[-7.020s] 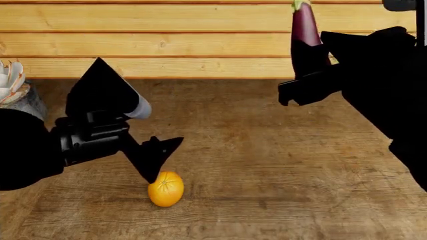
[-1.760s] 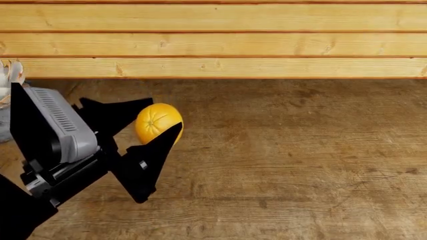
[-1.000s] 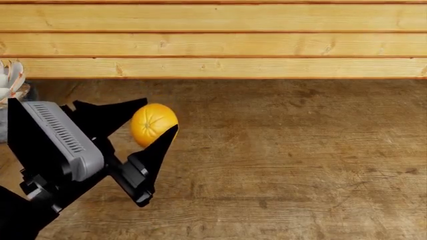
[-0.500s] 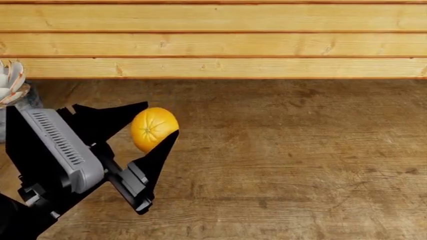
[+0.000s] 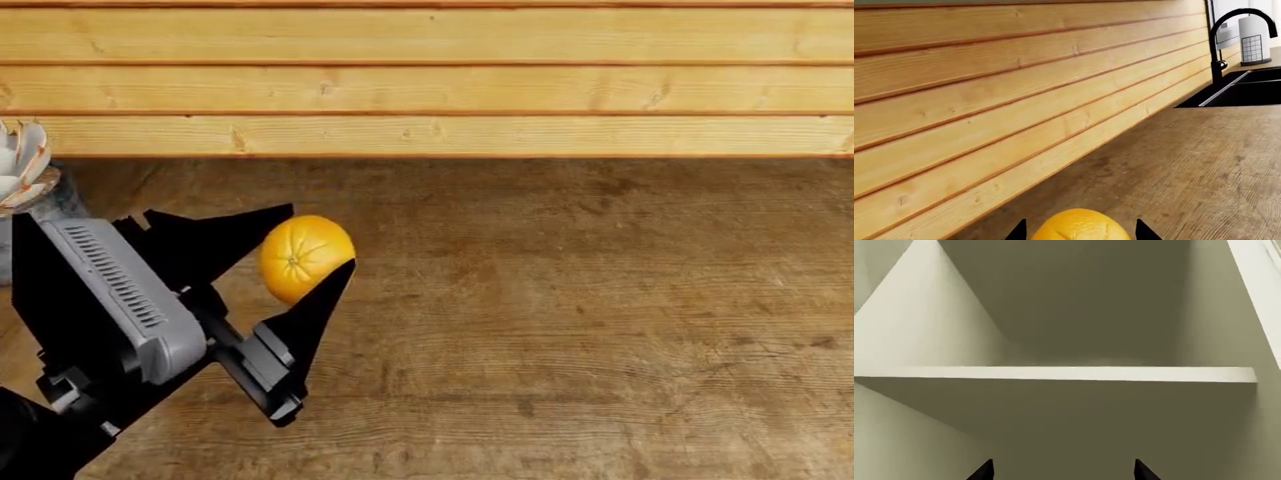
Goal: Pick the eggplant, orange from the counter and place them in the cabinet. Then close the cabinet.
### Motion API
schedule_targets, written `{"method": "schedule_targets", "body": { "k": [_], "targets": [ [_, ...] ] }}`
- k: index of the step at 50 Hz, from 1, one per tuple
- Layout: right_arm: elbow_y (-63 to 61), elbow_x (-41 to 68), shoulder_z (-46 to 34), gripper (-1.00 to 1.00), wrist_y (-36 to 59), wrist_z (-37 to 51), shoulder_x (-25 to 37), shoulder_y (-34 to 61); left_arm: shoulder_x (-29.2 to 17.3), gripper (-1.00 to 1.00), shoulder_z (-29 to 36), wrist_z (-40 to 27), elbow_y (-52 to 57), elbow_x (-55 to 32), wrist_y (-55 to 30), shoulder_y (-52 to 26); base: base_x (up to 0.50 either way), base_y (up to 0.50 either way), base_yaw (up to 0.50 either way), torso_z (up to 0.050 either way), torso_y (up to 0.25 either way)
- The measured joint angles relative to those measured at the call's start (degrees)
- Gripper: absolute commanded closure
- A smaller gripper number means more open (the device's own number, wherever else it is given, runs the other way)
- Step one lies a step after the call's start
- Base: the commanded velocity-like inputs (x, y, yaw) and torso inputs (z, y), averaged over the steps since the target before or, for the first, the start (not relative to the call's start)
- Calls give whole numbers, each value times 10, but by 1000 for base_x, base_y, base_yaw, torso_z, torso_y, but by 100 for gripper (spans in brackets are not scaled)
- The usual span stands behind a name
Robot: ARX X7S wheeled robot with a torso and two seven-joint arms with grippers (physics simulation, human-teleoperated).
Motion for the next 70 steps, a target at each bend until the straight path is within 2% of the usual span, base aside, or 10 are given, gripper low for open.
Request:
{"method": "schedule_targets", "body": {
  "k": [17,29,46,70],
  "targets": [
    [-262,111,75,-100,118,92,68,-71,1,100,6,-4,-2,0,-2,-7,0,0,0,0,0],
    [-374,174,105,-100,181,154,106,-97,0,100,5,-6,-3,1,0,-4,0,0,0,0,0],
    [-460,242,135,-100,240,224,156,-150,-1,100,9,-8,-1,2,-1,-8,0,0,0,0,0],
    [-502,362,183,-100,300,323,201,-203,2,100,21,-9,-7,5,-4,-21,0,0,0,0,0]
  ]
}}
